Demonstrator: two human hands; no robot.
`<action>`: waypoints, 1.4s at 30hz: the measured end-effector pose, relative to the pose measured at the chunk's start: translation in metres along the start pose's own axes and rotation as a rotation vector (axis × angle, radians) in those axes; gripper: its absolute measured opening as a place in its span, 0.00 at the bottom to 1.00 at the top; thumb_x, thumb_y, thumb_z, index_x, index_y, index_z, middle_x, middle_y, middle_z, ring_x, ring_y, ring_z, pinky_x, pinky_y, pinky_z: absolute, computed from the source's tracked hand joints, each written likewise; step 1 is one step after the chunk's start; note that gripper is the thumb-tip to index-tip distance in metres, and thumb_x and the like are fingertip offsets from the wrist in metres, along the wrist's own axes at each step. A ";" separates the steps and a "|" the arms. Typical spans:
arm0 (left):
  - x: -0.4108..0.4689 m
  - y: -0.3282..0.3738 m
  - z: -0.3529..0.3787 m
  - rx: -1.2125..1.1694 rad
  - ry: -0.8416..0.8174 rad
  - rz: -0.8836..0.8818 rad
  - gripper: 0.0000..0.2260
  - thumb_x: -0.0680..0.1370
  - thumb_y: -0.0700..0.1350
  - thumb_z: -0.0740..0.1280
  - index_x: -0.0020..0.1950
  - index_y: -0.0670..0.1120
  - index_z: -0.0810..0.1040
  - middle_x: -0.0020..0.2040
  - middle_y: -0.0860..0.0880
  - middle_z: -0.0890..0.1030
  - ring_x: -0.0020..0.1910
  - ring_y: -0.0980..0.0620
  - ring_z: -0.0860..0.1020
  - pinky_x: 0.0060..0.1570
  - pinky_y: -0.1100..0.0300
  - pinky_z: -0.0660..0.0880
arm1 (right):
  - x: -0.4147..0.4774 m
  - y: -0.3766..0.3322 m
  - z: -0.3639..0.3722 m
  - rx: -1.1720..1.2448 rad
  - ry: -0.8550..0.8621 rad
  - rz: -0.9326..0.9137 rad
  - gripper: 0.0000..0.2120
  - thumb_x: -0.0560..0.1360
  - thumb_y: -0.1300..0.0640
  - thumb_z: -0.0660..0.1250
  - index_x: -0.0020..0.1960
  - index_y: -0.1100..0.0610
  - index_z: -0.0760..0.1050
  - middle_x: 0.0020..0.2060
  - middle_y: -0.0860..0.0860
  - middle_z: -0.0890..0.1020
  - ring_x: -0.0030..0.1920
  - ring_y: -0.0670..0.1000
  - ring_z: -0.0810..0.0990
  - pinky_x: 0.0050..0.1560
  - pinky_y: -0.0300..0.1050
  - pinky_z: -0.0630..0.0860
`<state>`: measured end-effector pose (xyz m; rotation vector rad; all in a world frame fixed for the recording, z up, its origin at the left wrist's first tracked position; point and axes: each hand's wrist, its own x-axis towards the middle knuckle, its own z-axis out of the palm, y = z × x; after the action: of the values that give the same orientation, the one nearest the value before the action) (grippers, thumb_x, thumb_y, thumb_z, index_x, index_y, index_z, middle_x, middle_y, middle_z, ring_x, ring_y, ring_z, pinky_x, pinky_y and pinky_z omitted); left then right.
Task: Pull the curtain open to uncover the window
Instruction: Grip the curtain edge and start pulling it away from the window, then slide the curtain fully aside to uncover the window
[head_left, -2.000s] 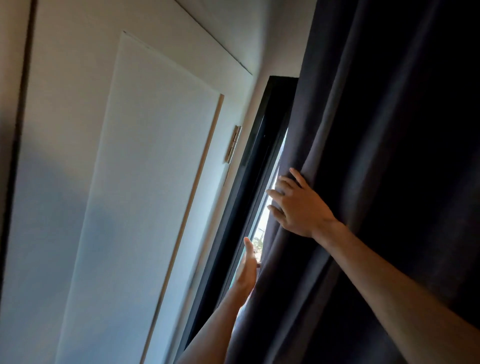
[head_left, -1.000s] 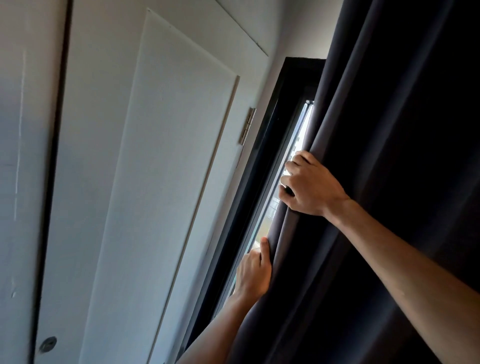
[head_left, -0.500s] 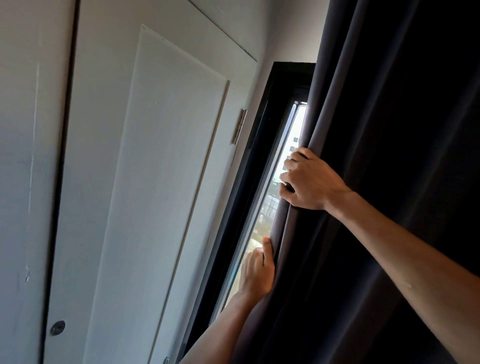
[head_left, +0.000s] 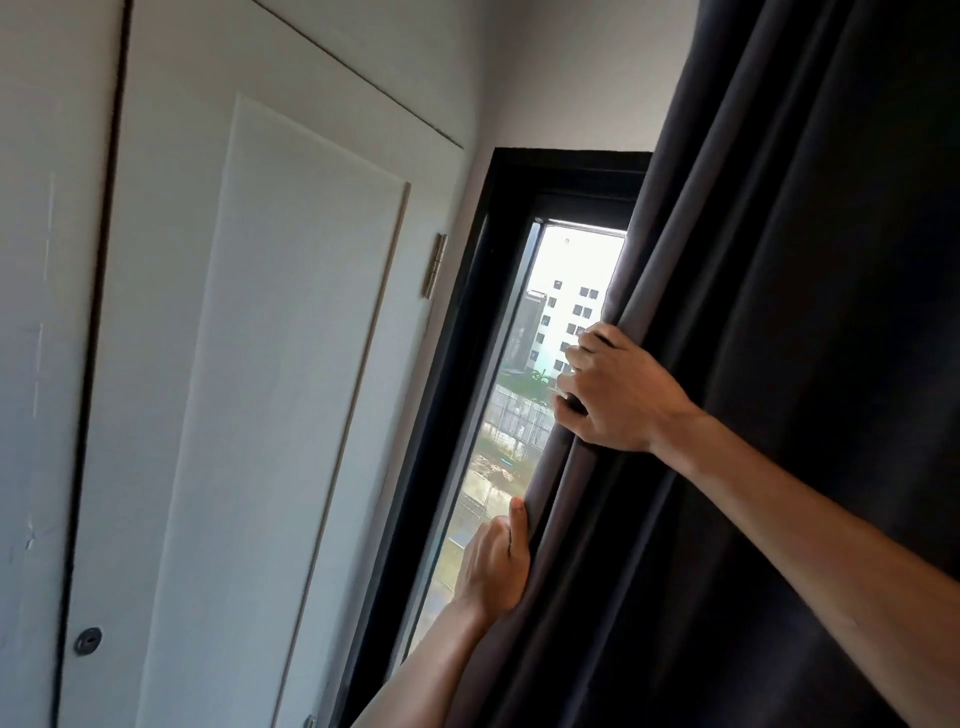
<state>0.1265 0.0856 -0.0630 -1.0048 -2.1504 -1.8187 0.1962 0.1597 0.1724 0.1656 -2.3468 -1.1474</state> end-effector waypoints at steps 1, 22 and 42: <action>-0.006 0.005 0.006 0.015 -0.011 0.008 0.31 0.79 0.66 0.39 0.25 0.45 0.56 0.20 0.49 0.59 0.19 0.52 0.59 0.28 0.54 0.58 | -0.010 0.002 -0.003 -0.005 -0.003 0.007 0.22 0.78 0.44 0.56 0.38 0.55 0.82 0.38 0.52 0.79 0.48 0.54 0.75 0.67 0.50 0.65; -0.119 0.129 0.142 -0.047 -0.188 0.106 0.33 0.77 0.68 0.35 0.30 0.45 0.62 0.25 0.50 0.67 0.26 0.48 0.67 0.30 0.53 0.64 | -0.222 0.071 -0.072 -0.076 -0.176 0.096 0.22 0.78 0.44 0.55 0.44 0.55 0.83 0.45 0.55 0.82 0.52 0.55 0.76 0.71 0.50 0.60; -0.227 0.239 0.270 -0.142 -0.241 0.077 0.36 0.78 0.66 0.36 0.31 0.42 0.68 0.27 0.40 0.75 0.28 0.41 0.75 0.31 0.45 0.72 | -0.394 0.133 -0.116 -0.134 -0.195 0.085 0.21 0.77 0.47 0.57 0.40 0.58 0.83 0.42 0.57 0.82 0.53 0.59 0.77 0.70 0.53 0.62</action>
<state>0.5176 0.2550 -0.0522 -1.3842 -2.0981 -1.9234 0.6080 0.2910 0.1766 -0.0966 -2.4070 -1.3256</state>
